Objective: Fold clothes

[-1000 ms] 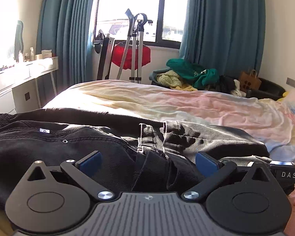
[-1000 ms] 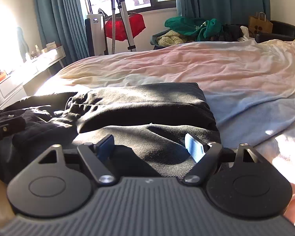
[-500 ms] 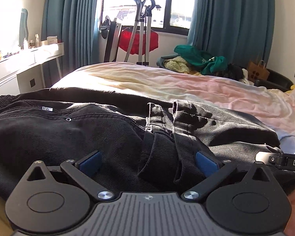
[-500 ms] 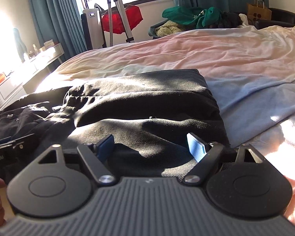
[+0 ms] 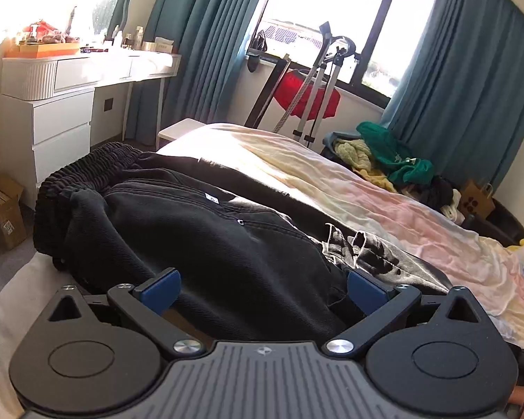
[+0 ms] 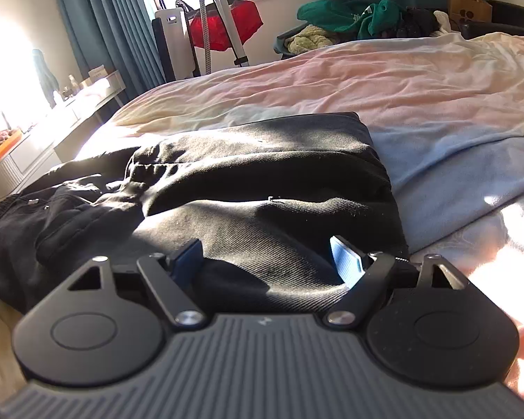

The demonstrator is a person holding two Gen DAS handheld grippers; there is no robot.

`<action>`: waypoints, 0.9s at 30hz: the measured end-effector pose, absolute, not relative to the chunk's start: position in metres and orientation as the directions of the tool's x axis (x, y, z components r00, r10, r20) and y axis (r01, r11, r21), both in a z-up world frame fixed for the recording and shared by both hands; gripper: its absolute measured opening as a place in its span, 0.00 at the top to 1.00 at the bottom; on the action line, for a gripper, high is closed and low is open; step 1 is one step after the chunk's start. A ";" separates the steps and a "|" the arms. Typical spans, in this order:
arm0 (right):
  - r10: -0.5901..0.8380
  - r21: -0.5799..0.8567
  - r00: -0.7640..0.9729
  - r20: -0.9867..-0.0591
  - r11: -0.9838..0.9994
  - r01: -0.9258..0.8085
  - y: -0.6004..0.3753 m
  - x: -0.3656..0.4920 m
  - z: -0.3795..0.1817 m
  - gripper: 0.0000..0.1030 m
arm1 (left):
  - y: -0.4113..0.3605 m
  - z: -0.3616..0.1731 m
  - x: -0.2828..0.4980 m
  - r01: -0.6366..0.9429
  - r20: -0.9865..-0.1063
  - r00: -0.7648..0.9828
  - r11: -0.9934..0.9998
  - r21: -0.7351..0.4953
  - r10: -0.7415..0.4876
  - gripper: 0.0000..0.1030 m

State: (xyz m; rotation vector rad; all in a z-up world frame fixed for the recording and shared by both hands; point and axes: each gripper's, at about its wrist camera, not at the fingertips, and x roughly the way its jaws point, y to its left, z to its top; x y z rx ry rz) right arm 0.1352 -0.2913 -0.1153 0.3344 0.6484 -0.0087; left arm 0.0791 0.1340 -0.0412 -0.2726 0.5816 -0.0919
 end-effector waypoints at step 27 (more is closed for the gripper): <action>-0.033 0.397 0.887 -0.460 0.886 0.239 -0.318 0.112 -0.094 0.21 | 0.261 -0.087 0.070 -0.335 -0.621 0.758 0.697 -0.634 -0.201 0.00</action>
